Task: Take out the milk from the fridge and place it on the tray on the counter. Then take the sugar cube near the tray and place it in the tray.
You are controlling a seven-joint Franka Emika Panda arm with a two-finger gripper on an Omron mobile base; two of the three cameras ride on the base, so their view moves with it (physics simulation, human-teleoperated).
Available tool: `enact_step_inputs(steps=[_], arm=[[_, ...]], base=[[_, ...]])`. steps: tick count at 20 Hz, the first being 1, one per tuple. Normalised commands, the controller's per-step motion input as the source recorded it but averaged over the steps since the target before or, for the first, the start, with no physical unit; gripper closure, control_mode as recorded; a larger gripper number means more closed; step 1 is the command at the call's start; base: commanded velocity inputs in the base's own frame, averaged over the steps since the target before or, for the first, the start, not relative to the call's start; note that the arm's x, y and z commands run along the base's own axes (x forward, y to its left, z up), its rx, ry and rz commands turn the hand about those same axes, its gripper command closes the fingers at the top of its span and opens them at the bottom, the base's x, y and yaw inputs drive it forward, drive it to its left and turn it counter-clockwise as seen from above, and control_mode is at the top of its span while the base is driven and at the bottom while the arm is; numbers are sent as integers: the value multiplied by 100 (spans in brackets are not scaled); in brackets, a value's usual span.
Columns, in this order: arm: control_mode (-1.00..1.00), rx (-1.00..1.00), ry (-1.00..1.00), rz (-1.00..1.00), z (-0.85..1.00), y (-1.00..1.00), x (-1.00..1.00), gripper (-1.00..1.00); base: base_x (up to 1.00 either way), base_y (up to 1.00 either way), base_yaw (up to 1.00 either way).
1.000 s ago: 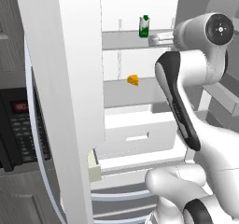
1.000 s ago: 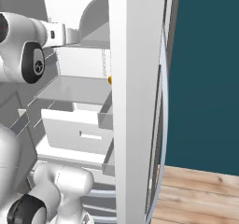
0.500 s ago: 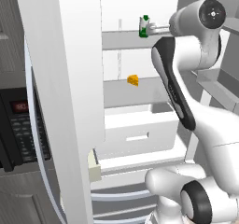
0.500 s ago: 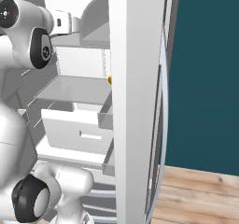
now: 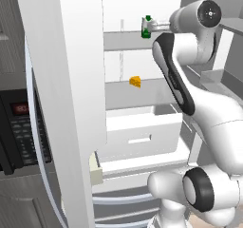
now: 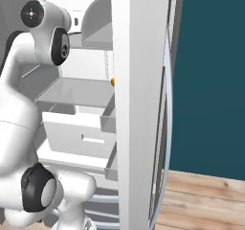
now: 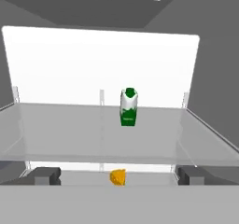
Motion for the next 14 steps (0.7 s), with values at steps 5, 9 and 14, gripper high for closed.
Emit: enact_step_inputs(steps=[5, 9, 14], arm=[[-100, 0, 0, 1, 0, -1, 47, -100], [-100, 0, 0, 0, -6, -9, 37, -100], [-100, 0, 1, 0, -4, -19, 38, -100]], base=[[0, 0, 0], [0, 0, 0], [0, 0, 0]])
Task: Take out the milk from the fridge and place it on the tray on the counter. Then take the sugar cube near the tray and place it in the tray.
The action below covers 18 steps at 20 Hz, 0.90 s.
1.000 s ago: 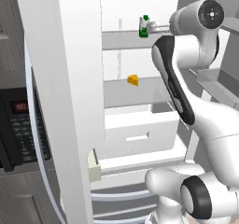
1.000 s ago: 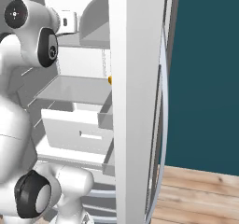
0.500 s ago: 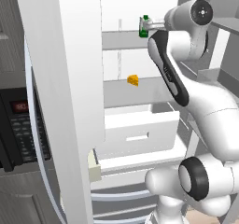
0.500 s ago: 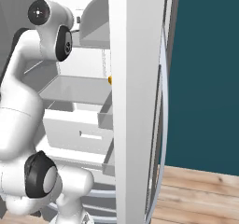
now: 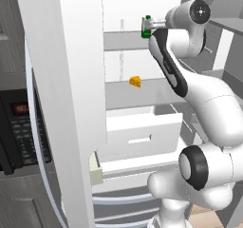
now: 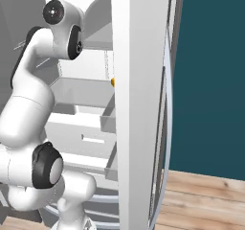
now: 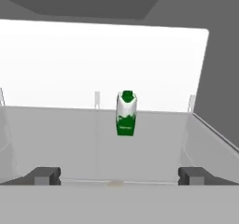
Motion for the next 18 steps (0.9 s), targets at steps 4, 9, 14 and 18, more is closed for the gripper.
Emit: enact_step_inputs(steps=[4, 9, 14, 18], arm=[[-100, 0, 0, 0, -3, -10, 37, -100], [-100, 0, 0, 0, -1, -1, 48, -100], [-100, 0, 0, 1, -10, -3, 48, -100], [-100, 0, 0, 2, -11, -12, 32, -100]], base=[[0, 0, 0], [0, 0, 0], [0, 0, 0], [0, 0, 0]])
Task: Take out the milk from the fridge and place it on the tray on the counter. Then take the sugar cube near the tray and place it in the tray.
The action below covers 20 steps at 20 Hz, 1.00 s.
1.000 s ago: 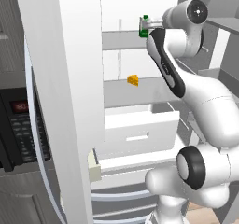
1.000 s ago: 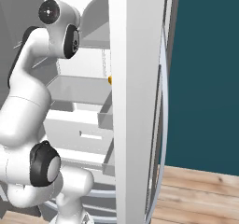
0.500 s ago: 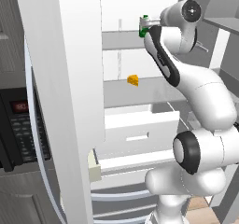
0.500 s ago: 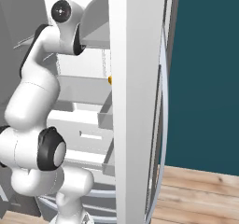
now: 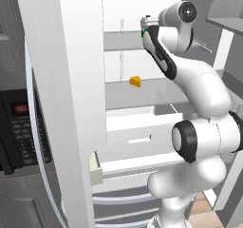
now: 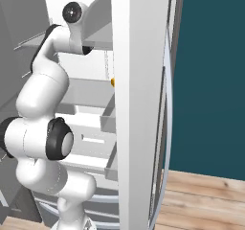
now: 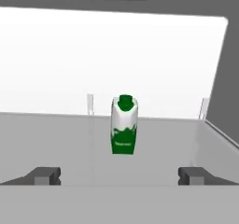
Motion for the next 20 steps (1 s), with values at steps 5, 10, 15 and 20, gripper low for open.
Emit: enact_step_inputs(steps=[5, 10, 15, 20], arm=[[-100, 0, 0, 2, -11, -6, 47, -100], [-100, 0, 0, 2, 0, -2, 49, -100], [-100, 1, 0, 2, 0, -5, 49, -100], [-100, 1, 0, 1, 0, -8, 42, -100]], base=[[0, 0, 0], [0, 0, 0], [0, 0, 0], [0, 0, 0]])
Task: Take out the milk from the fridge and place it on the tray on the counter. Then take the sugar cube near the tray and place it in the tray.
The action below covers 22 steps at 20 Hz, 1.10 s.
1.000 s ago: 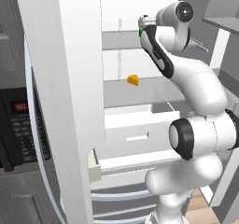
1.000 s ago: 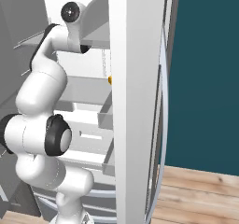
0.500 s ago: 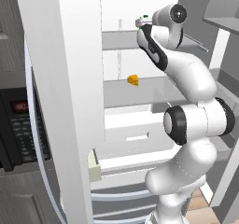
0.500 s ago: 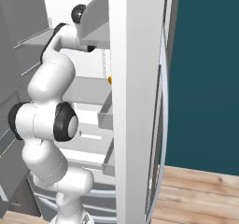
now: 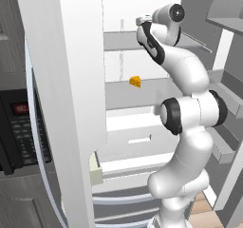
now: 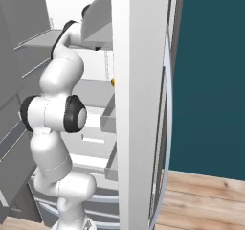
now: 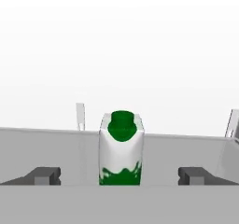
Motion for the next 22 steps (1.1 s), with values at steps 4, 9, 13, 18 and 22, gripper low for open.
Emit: enact_step_inputs(steps=[4, 9, 13, 18, 22], arm=[[-100, 0, 0, 0, 0, 0, 44, -100], [-100, 0, 0, 0, -1, 0, 37, -100], [-100, 0, 0, 0, -7, 0, 34, -100], [-100, 0, 0, 0, -13, 0, 29, -100], [-100, 0, 0, 0, -26, 1, 8, 100]], base=[[0, 0, 0], [0, 0, 0], [0, 0, 0], [0, 0, 0], [0, 0, 0]])
